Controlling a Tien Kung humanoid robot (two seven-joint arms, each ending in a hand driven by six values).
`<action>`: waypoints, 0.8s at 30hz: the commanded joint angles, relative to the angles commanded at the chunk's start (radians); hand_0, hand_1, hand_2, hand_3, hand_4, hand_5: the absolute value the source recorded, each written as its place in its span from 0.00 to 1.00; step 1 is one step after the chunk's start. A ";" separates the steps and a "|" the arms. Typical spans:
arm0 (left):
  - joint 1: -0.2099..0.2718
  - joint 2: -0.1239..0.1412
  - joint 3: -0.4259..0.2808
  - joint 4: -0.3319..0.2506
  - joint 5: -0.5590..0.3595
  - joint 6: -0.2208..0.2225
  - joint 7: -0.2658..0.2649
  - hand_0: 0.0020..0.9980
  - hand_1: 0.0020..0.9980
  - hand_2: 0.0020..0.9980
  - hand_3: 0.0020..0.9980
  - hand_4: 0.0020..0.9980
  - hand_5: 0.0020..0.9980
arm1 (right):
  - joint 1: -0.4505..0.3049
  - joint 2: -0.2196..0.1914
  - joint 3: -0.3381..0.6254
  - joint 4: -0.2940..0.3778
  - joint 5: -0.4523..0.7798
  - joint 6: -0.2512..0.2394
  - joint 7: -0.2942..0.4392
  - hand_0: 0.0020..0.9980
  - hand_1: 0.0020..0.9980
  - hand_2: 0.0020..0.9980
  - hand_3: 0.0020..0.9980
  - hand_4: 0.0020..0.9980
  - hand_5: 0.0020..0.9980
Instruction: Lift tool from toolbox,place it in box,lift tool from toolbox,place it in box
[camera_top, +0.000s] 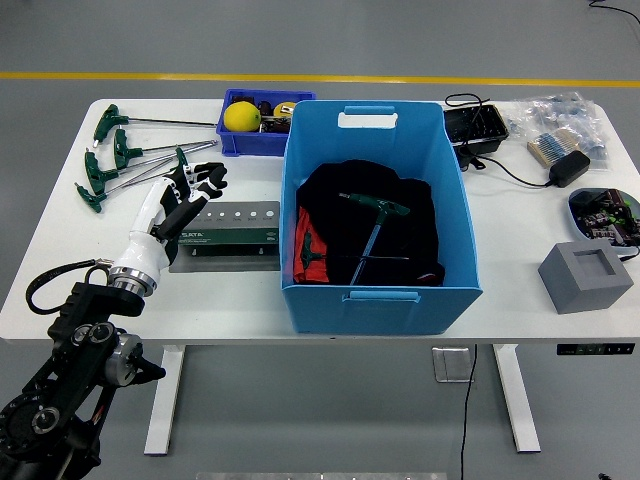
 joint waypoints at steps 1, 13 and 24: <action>0.006 0.005 -0.003 -0.003 0.004 -0.004 0.001 0.70 0.68 0.71 0.63 0.84 0.56 | -0.001 0.000 0.001 0.000 -0.001 0.000 0.000 0.67 0.65 0.73 0.57 0.77 0.72; 0.040 0.006 -0.102 -0.010 0.032 -0.002 -0.013 0.70 0.68 0.71 0.64 0.84 0.59 | -0.008 0.001 -0.007 -0.001 0.014 0.000 0.005 0.67 0.65 0.73 0.57 0.77 0.72; 0.034 0.004 -0.123 -0.004 0.041 -0.013 -0.002 0.70 0.68 0.71 0.65 0.84 0.59 | -0.001 -0.002 -0.017 -0.001 0.030 0.001 0.008 0.67 0.65 0.73 0.57 0.77 0.72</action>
